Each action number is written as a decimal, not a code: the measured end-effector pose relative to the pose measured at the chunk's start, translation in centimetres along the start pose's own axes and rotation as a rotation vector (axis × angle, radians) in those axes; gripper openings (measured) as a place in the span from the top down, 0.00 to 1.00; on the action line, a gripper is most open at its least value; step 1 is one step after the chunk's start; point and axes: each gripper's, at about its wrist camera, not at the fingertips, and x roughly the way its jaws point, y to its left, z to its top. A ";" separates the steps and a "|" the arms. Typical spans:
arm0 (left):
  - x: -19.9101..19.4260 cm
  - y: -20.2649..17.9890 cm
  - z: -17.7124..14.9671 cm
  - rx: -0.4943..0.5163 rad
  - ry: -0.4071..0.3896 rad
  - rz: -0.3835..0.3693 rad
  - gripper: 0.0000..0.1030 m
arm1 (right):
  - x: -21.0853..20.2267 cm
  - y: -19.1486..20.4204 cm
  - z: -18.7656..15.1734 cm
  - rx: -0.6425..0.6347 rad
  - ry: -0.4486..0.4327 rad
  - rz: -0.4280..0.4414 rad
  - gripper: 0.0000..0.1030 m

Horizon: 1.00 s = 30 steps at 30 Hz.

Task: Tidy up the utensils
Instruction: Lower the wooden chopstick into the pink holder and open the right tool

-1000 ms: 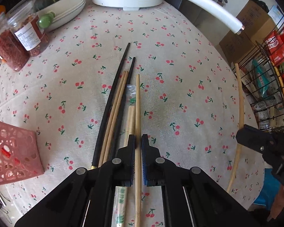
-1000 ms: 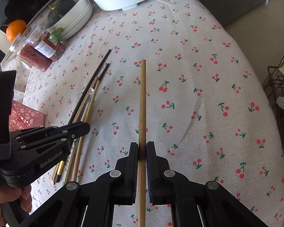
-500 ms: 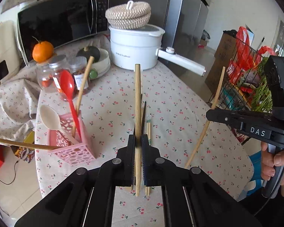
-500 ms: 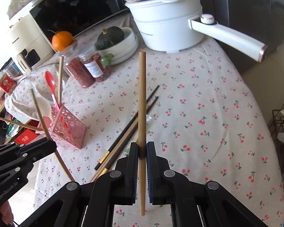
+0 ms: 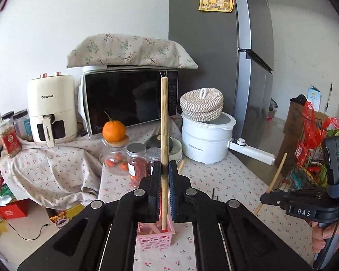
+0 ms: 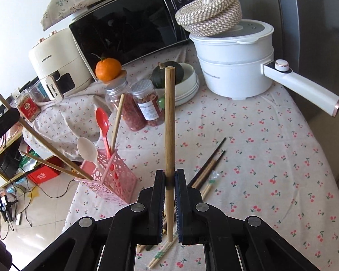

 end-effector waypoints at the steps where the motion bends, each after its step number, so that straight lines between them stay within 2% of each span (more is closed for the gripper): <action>1: 0.4 0.1 0.0 0.003 -0.001 0.007 0.94 | 0.2 0.1 -0.1 0.001 0.005 0.002 0.94; 6: 3.2 0.2 -0.5 -0.003 0.045 0.028 0.94 | 1.0 0.6 -0.2 0.001 0.016 0.003 0.94; 13: 6.9 0.7 -2.4 -0.024 0.170 0.038 0.94 | 1.1 0.9 -0.1 0.014 0.008 0.009 0.94; 18: 6.6 0.8 -2.6 -0.058 0.200 0.034 0.93 | 0.5 1.4 0.4 0.018 -0.033 0.030 0.94; 21: 5.6 0.9 -2.2 -0.070 0.197 0.023 0.82 | 0.0 2.0 0.8 0.022 -0.066 0.052 0.94; 23: 4.8 1.2 -2.1 -0.088 0.201 0.024 0.68 | -0.2 2.5 1.1 0.027 -0.088 0.066 0.94; 28: 2.2 2.4 -2.1 -0.102 0.203 0.017 0.64 | -0.7 3.9 2.0 0.031 -0.147 0.103 0.94; 30: 1.1 2.9 -2.3 -0.098 0.203 0.014 0.59 | -0.8 4.5 2.5 0.036 -0.173 0.118 0.94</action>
